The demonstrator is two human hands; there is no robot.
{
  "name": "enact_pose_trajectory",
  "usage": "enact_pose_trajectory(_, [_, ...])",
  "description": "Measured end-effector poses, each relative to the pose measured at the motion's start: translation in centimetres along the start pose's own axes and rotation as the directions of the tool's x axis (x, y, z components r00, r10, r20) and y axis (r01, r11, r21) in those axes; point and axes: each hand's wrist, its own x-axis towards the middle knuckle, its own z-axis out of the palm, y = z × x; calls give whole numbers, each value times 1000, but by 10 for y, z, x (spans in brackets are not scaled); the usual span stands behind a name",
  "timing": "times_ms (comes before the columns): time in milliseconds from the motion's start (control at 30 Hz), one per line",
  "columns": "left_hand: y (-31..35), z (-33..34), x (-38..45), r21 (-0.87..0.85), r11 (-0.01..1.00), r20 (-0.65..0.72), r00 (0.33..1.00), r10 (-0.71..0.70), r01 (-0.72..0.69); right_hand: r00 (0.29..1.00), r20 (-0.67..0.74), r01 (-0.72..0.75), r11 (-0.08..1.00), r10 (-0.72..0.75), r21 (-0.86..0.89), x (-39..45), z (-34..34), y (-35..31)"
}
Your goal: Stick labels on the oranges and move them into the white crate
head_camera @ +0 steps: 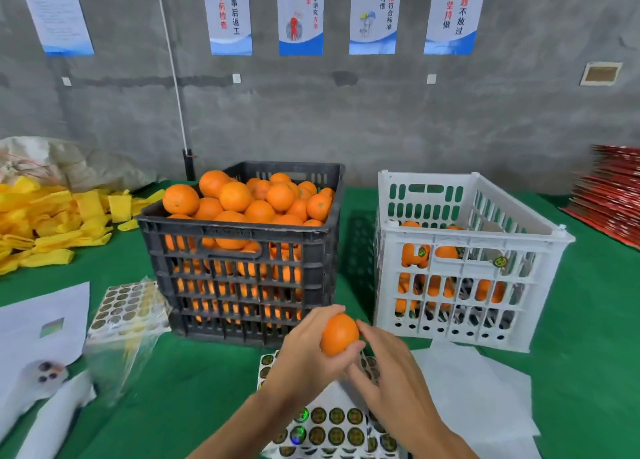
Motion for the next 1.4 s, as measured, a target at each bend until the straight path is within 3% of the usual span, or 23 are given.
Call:
enact_pose_trajectory(100, [-24,25,-12,54,992,95,989,-117,112,987,134,-94,996,92,7,-13,14,5])
enact_pose_trajectory(233, [-44,40,-15,71,994,116,989,-97,89,969,200,-155,988,146,29,-20,27,7])
enact_pose_trajectory(333, [-48,46,-14,113,991,84,993,-81,71,958,268,-125,989,99,82,-20,27,16])
enact_pose_trajectory(400, [-47,46,-14,44,993,40,993,-109,107,943,325,-102,993,76,63,-18,23,24])
enact_pose_trajectory(467, [-46,41,-17,-172,970,-6,985,-173,169,934,354,-68,997,48,43,-12,20,33])
enact_pose_trajectory(533, [-44,34,-19,-376,900,-40,966,-254,221,941,339,-10,1000,4,15,-8,19,41])
enact_pose_trajectory(700, [-40,31,-23,-549,793,-58,934,-352,265,925,360,139,990,-125,-12,-7,25,51])
enact_pose_trajectory(1067, [-38,35,-28,-611,746,-64,923,-379,264,916,356,182,982,-186,45,-8,26,41])
enact_pose_trajectory(1233, [-44,35,-28,-643,719,-80,910,-407,265,917,343,220,975,-203,-10,-10,26,39])
enact_pose_trajectory(1400, [-45,31,-25,-716,627,-21,888,-459,307,916,329,267,961,-230,-74,-14,28,39])
